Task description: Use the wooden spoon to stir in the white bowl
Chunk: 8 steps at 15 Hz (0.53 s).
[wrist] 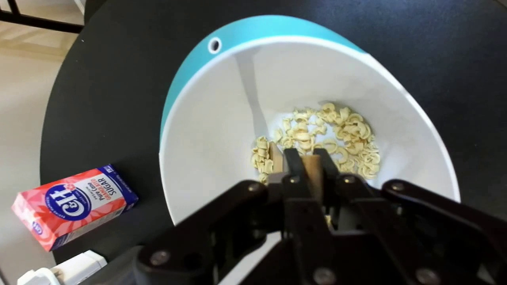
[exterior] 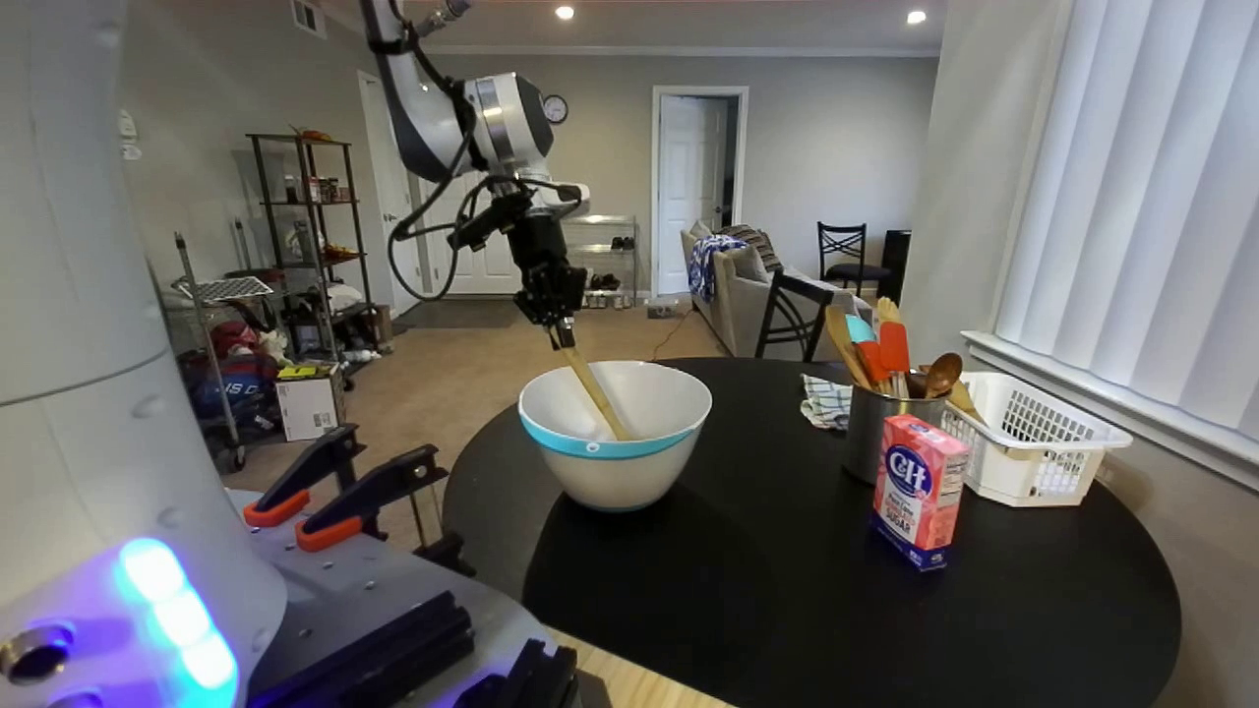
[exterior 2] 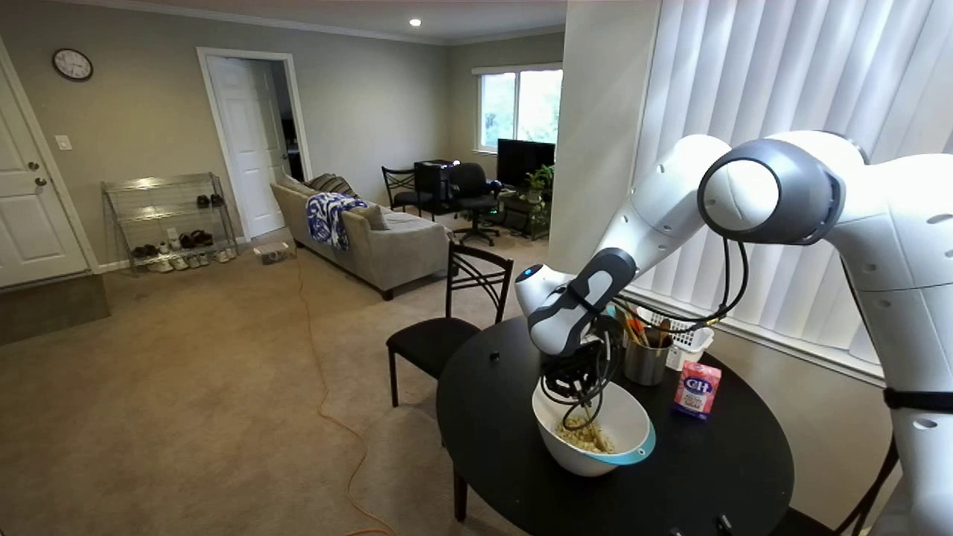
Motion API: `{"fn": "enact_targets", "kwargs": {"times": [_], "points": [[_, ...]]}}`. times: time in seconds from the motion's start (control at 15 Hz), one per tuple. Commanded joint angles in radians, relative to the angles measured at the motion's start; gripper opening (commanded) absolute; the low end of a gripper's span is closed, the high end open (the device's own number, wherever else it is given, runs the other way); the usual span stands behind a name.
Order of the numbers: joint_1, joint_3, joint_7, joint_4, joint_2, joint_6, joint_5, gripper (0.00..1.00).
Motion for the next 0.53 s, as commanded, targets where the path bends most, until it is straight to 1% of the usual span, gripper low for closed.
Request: {"fn": "enact_targets", "kwargs": {"times": [0.0, 0.33, 0.47], "points": [[0.003, -0.022, 0.075, -0.011, 0.04, 0.095, -0.019, 0.04], [-0.006, -0.013, 0.123, -0.039, 0.005, 0.156, -0.013, 0.04], [-0.011, -0.011, 0.123, -0.05, -0.008, 0.208, -0.01, 0.04]]}}
